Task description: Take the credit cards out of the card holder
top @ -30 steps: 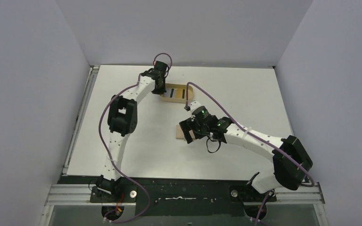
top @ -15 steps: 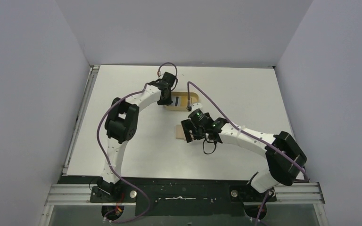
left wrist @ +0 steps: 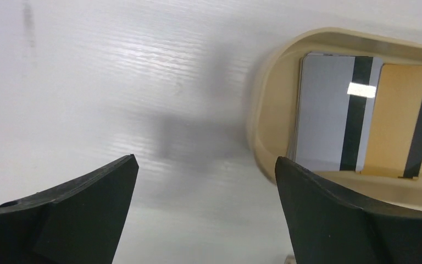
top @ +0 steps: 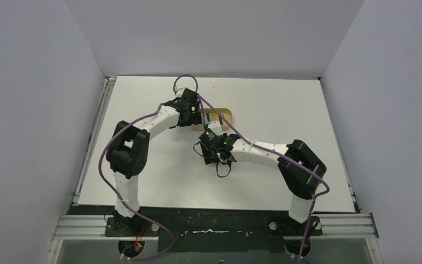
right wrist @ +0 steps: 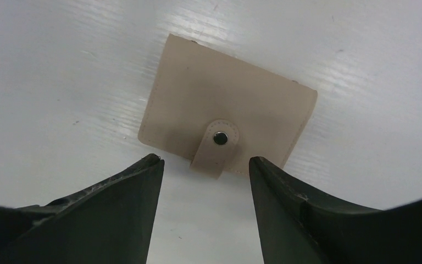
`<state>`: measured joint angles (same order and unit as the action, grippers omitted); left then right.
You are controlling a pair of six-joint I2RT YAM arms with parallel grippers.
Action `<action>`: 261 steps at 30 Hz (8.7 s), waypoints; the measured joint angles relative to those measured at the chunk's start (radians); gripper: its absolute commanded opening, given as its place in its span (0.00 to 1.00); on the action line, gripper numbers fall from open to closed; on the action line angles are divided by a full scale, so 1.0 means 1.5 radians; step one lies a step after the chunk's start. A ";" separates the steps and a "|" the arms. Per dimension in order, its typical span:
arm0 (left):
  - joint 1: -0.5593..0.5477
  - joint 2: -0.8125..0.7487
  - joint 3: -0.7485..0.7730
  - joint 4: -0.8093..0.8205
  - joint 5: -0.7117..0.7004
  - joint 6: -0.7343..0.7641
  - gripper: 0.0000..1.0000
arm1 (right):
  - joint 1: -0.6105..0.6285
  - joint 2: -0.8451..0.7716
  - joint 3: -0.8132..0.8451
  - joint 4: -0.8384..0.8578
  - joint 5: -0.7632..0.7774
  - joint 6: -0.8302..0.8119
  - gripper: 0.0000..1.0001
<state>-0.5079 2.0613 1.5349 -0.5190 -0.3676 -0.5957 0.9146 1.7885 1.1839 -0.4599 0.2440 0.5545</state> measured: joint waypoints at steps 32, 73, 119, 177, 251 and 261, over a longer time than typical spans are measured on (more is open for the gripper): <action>-0.063 -0.533 -0.624 0.204 0.284 -0.151 0.97 | 0.017 -0.033 -0.110 0.104 -0.220 -0.408 0.00; -0.097 -0.527 -0.666 0.344 0.284 -0.317 0.91 | -0.095 -0.464 -0.388 0.425 -0.397 -0.549 0.00; -0.202 -0.423 -0.551 0.249 0.213 -0.272 0.92 | -0.119 -0.580 -0.320 -0.164 0.083 0.095 1.00; 0.028 -0.562 -0.668 0.259 0.308 -0.243 0.92 | 0.091 -0.310 -0.146 0.121 -0.104 -0.288 0.68; -0.077 -0.401 -0.721 0.596 0.375 -0.345 0.81 | -0.129 -0.455 -0.421 0.164 -0.010 0.148 0.00; -0.140 -0.327 -0.671 0.628 0.347 -0.361 0.69 | -0.232 -0.527 -0.568 0.271 -0.098 0.215 0.00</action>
<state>-0.7185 1.5703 0.5285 0.4236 0.1528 -1.1370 0.5667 0.9985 0.3313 -0.0536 0.0967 0.8768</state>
